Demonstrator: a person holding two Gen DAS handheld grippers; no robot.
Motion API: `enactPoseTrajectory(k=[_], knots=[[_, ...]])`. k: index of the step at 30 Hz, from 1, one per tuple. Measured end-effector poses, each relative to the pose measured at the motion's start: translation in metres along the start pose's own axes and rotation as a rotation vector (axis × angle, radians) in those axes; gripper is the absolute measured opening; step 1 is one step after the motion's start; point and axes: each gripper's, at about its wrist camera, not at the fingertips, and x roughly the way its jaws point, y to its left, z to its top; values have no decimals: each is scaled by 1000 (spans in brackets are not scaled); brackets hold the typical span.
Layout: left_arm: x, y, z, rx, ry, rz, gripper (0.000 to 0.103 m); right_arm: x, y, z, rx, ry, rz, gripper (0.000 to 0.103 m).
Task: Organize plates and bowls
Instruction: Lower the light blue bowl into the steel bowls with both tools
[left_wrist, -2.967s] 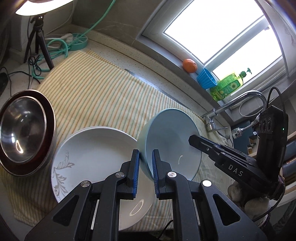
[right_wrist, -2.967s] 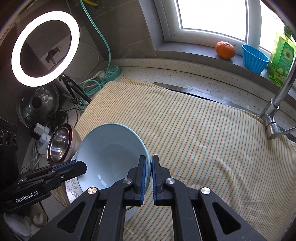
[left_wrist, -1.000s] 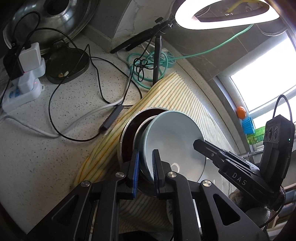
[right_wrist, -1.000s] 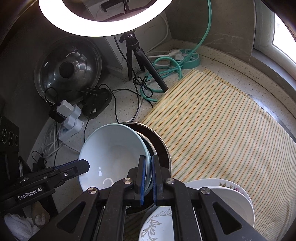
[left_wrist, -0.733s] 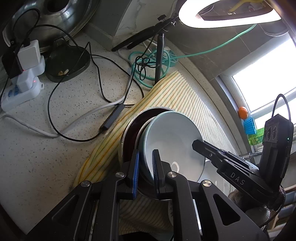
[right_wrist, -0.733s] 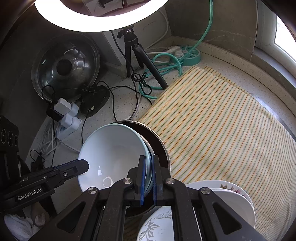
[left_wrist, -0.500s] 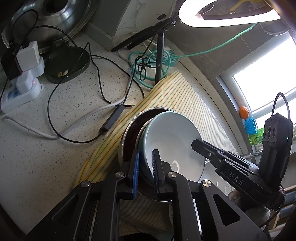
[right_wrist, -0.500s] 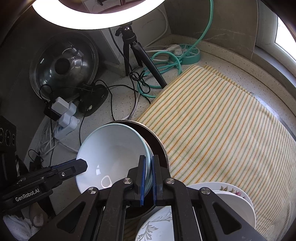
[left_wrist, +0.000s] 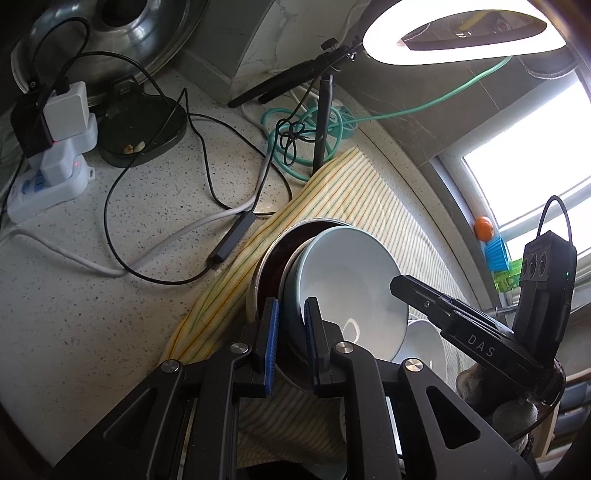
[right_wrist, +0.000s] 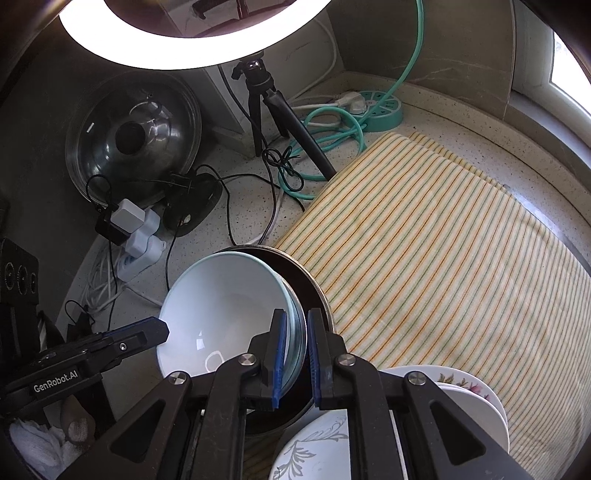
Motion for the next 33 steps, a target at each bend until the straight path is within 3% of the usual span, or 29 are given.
enactPoseTrajectory(k=[8,15,33], knots=[[-16,20,-1,-63,-44,0,12,-21,-25,-3,90,-63,33,16],[-6,28,-2,-74,-17,10,12,-18,-43,-8,122,-29,23,16],[18,21,-3,-22,16,40,12,4,-28,-13,75,33,14,16]])
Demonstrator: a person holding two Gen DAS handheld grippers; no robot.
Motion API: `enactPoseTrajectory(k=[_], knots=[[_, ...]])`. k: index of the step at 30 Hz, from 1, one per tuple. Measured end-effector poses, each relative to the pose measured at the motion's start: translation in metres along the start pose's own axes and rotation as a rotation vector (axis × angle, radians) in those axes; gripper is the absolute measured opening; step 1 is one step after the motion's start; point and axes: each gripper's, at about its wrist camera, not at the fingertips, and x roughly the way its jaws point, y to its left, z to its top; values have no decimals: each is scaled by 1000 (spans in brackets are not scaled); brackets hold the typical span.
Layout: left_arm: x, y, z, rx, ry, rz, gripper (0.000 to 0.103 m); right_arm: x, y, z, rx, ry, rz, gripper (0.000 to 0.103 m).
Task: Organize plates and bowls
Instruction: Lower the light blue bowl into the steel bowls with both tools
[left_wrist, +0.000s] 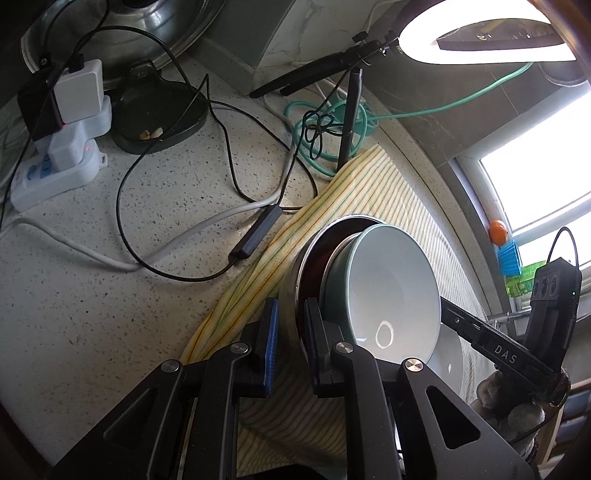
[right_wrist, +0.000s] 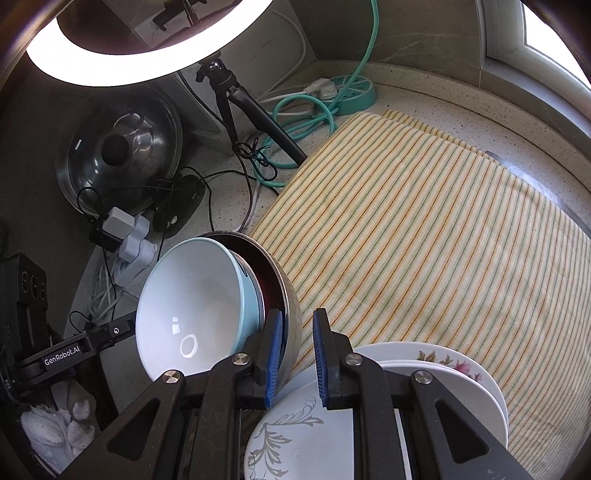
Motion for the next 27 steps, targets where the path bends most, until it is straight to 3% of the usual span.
enactPoseTrajectory(k=[10,13,27], knots=[[7,0,1,7,14,-7,12,12,5,-2,-10,39,-2,15],[9,0,2,10,18,-9,12,15,7,-2,-10,51,0,11],[8,-2,3,22,13,9,10,14,13,-2,-12,43,-40,10]])
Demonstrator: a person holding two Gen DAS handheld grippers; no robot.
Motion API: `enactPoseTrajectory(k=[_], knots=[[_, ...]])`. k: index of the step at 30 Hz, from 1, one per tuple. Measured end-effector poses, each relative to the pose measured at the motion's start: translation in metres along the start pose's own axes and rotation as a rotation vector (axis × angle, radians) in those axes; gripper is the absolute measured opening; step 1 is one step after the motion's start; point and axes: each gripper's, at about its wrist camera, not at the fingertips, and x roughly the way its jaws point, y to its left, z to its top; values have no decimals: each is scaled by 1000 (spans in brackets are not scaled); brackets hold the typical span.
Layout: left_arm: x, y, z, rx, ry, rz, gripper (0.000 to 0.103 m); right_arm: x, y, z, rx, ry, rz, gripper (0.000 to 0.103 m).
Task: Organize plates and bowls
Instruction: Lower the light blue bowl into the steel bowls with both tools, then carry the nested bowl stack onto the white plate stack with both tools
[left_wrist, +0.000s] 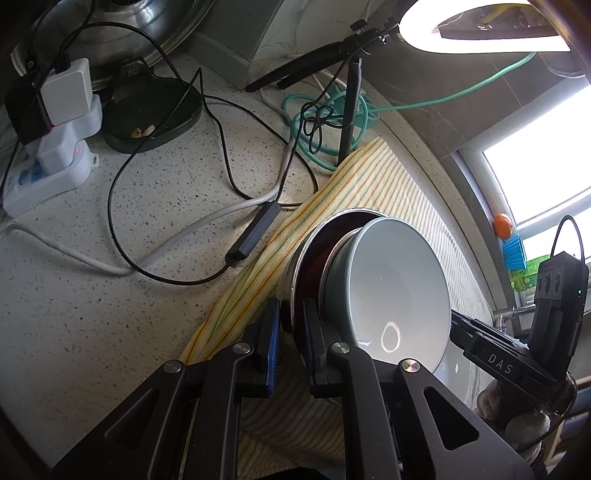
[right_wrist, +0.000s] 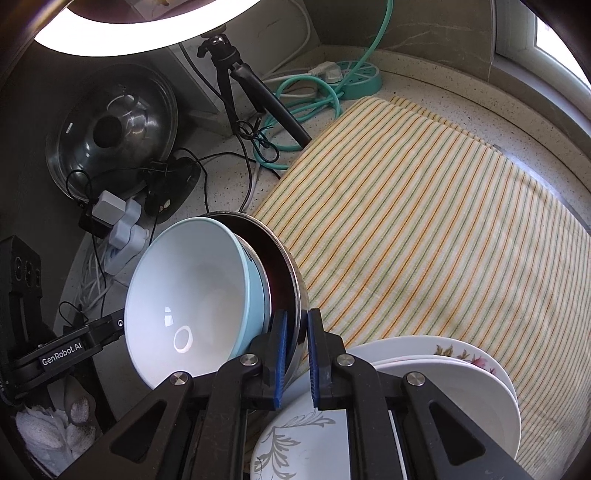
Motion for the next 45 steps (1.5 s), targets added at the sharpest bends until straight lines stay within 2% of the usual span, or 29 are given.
enactPoseTrajectory(k=[11,27,45], knots=[[-15,-1,2,18,-23,-10,10,-10,6,0,15,-20,15,10],[-39,-27,8,97,-51,-72,10,-52,3,-6,65,-90,11,10],[-36,-80,-2,231,-11,-169,10,-104,-35,-38,174,-165,-48,10]])
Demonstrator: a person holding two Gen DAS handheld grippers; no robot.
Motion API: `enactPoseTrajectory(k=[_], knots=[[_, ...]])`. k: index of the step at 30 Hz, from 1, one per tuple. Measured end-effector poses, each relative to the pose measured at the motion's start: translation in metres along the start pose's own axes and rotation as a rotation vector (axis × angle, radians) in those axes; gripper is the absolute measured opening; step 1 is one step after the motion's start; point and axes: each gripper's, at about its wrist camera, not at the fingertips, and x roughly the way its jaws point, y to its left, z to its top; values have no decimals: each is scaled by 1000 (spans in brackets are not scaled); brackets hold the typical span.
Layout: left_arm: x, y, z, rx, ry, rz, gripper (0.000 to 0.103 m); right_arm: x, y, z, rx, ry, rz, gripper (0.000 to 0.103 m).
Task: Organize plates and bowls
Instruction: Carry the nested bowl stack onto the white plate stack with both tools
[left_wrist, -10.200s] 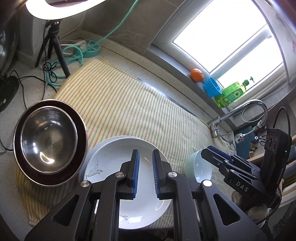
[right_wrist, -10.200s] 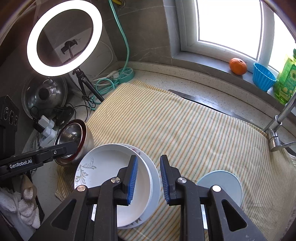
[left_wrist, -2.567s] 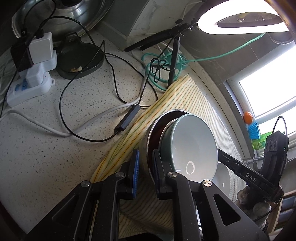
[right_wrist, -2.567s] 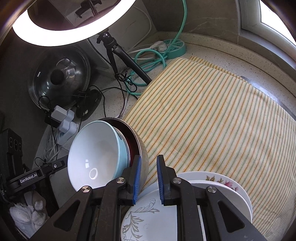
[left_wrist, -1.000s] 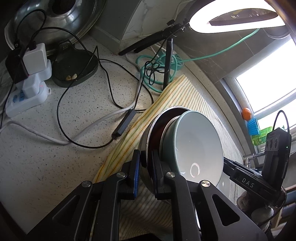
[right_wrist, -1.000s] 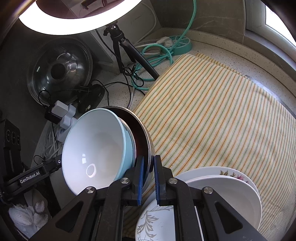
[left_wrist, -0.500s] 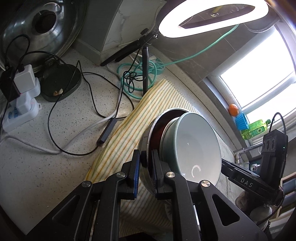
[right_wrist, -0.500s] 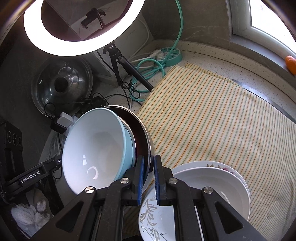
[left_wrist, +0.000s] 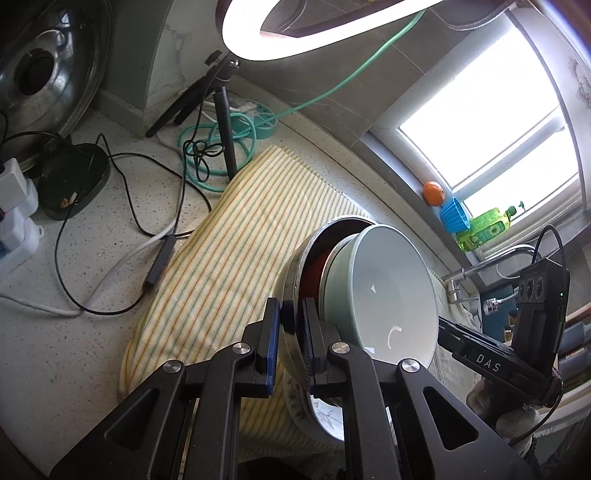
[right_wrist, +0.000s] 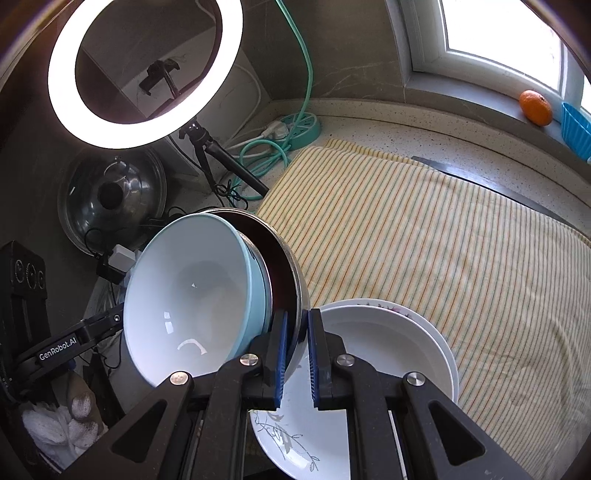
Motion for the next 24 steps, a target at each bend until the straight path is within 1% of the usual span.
enactPoseTrajectory(k=[11,24], knots=[[21,-32,-11,65,66,-45,10,-23,-36,-19,70,-14,-49,10],[45,-59,-26,135,149,-69,10,-38,-71,-45,145,-16,-92,10]])
